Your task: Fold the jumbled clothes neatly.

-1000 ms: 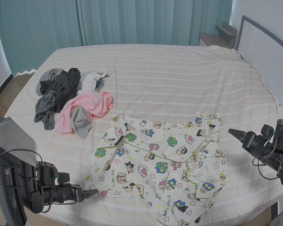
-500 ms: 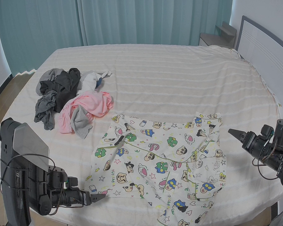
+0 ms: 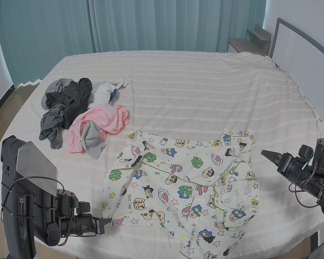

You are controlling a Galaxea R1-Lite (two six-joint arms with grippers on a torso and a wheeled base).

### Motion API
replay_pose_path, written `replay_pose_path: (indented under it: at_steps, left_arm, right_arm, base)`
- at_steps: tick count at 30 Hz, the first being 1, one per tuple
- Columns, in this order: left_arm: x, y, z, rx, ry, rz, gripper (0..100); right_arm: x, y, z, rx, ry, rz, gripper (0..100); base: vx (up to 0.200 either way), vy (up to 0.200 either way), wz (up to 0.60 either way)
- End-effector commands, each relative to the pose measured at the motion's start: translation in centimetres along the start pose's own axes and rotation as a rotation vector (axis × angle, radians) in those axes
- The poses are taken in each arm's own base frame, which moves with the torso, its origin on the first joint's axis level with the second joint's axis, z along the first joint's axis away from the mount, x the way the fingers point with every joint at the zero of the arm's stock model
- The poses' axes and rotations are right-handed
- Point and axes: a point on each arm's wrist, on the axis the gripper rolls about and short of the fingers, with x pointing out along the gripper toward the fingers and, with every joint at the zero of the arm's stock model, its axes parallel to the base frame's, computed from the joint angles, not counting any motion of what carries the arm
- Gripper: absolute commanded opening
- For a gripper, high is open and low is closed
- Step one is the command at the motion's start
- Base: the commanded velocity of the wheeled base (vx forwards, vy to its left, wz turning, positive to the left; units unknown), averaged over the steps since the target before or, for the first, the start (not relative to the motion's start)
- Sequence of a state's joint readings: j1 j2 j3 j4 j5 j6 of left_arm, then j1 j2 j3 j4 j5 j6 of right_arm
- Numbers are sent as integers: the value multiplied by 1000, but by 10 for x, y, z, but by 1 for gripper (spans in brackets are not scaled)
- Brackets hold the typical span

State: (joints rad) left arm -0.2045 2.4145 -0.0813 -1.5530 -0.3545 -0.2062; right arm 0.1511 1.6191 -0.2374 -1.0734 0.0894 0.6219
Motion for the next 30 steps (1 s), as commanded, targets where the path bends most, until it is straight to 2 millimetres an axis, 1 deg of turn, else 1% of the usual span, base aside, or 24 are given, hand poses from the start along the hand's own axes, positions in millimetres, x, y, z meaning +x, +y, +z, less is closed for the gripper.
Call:
replay_pose_path:
  at_steps: [1,2,5,8,11,15,17,18,19,20,22,24,25,29,30]
  left_arm:
    - [-2,0,1,2,-12,-1,0]
    - [-10,-2,-1,-2,-3,3,0]
    - [-18,-3,-1,-12,-5,9,0]
    - [-21,-3,-2,-15,-6,14,0]
    - [-24,-2,1,-17,-24,17,0]
    - [-26,-3,4,-19,-37,18,0]
    - [-26,-3,4,-19,-37,18,0]
    - [-25,-2,1,-25,-21,21,0]
    - [-25,-2,1,-25,-21,21,0]
    - [-24,-1,0,-27,-12,21,0]
    - [-23,-1,-1,-27,-4,22,0]
    - [-23,-1,-2,-28,-3,22,0]
    - [-23,-1,-2,-28,-2,19,0]
    - [-23,-1,-2,-30,0,15,0]
    - [-23,-1,-2,-30,0,15,0]
  right_arm:
    - [-1,-2,-2,1,8,-7,100]
    - [-3,-6,-5,7,21,-23,100]
    - [-4,-14,-11,16,64,-51,100]
    - [-7,-24,-26,16,167,-67,100]
    - [-9,-39,-50,-38,327,-106,100]
    - [-5,-54,-57,-52,402,-129,100]
    - [-4,-54,-58,-50,404,-130,100]
    - [3,-67,-62,-20,447,-166,100]
    - [3,-67,-62,-20,447,-166,100]
    - [12,-77,-64,-10,467,-189,100]
    - [23,-87,-65,3,484,-200,100]
    - [25,-89,-64,3,485,-200,100]
    - [36,-99,-61,-1,483,-182,100]
    - [55,-118,-58,-22,498,-139,100]
    - [55,-118,-58,-22,498,-139,100]
  base:
    - [0,0,0]
    - [0,0,0]
    - [0,0,0]
    - [0,0,0]
    - [0,0,0]
    - [0,0,0]
    - [0,0,0]
    - [0,0,0]
    - [0,0,0]
    - [0,0,0]
    - [0,0,0]
    - [0,0,0]
    - [0,0,0]
    - [0,0,0]
    - [0,0,0]
